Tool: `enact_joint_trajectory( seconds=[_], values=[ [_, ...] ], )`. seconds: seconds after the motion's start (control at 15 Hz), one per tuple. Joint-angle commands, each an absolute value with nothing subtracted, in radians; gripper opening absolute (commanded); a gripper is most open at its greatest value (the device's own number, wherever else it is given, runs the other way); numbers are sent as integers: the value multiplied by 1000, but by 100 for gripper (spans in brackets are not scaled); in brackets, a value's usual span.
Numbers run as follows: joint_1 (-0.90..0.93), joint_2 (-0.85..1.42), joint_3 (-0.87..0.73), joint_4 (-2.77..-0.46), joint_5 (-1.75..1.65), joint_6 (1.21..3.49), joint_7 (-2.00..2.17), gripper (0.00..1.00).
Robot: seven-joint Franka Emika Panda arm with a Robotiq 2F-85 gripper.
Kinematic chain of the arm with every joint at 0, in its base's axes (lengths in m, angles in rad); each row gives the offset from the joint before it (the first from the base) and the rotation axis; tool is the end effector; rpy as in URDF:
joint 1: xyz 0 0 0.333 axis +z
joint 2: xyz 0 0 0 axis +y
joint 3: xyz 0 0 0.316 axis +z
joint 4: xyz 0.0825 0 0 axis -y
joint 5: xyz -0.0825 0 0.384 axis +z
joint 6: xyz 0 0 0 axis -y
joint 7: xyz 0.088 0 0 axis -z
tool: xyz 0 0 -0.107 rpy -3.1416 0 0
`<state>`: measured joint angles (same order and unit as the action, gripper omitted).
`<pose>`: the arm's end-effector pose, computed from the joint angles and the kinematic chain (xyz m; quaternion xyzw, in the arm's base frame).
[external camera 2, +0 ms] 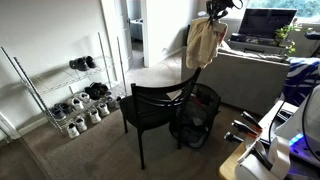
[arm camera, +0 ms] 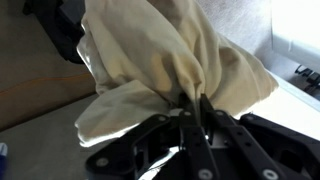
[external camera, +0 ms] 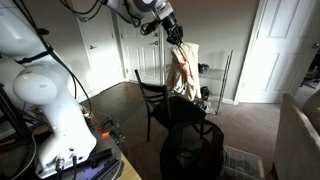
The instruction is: Put the shirt in the laundry basket
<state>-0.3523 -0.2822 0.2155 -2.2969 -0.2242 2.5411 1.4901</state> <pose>0.5010 -0.0594 0.5169 -0.7135 0.6433 -0.2688 0.0691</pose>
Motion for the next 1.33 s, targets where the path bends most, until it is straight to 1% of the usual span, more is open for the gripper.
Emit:
enact_joint_trajectory(
  seconds=[0.0,0.2,0.27,0.33,0.4,0.6,0.87,0.93,1.13,1.27],
  values=[
    [-347,-206,186,-2233,-329,2486,1732,3],
    [-314,-142,146,-2188,-378,2422,1920,3],
    [-301,-123,134,-2169,-386,2385,1973,36],
    [-282,-105,117,-2156,-391,2371,2010,36],
    [-263,-92,103,-2142,-392,2350,2044,41],
    [-204,-70,63,-2110,-369,2334,2089,61],
    [-132,-68,39,-2101,-325,2351,2042,87],
    [-135,-72,25,-2114,-355,2357,2053,68],
    [-114,-72,27,-2110,-351,2357,2052,87],
    [-115,-72,24,-2110,-351,2357,2052,87]
  ],
)
